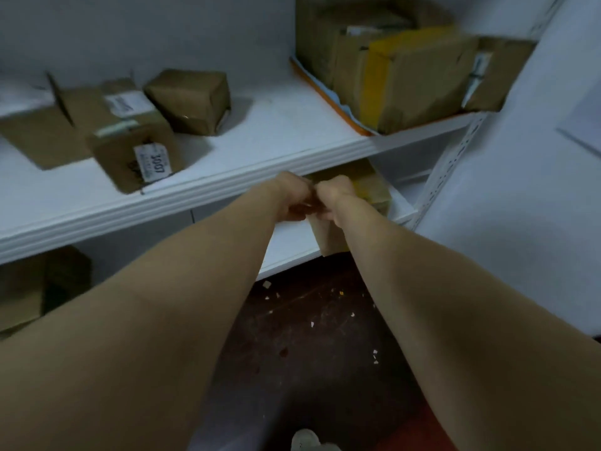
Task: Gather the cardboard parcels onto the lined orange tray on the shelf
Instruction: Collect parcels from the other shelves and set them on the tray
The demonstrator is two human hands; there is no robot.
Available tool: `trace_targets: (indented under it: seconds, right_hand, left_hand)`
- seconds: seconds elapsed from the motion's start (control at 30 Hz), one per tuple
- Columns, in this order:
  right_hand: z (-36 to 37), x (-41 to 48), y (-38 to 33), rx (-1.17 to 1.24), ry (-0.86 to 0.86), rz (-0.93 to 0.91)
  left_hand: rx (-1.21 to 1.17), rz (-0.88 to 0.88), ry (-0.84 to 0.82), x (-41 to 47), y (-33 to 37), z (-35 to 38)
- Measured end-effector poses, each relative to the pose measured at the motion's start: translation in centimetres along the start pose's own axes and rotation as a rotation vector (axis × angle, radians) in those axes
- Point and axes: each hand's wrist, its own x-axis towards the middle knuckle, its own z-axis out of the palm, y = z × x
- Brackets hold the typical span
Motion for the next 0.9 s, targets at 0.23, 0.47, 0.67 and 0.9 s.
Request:
trace_targets:
  seconds: [0.23, 0.47, 0.67, 0.9]
  right_hand:
    - [2.1, -7.7, -9.2, -0.05, -0.111, -0.242]
    - [10.9, -13.9, -14.6, -0.105, -0.31, -0.439]
    - [19.8, -19.1, -16.7, -0.165, -0.498, -0.485]
    - [32.8, -23.6, -19.1, -0.251, -0.657, -0.528]
  left_hand:
    - [-0.028, 0.111, 0.142, -9.8, 3.8, -7.6]
    - [-0.207, 0.149, 0.489, -16.6, 0.9, -16.8]
    - [-0.278, 0.119, 0.762, -20.5, -3.9, -25.3]
    - [-0.327, 0.056, 1.015, -23.8, -10.7, -37.0]
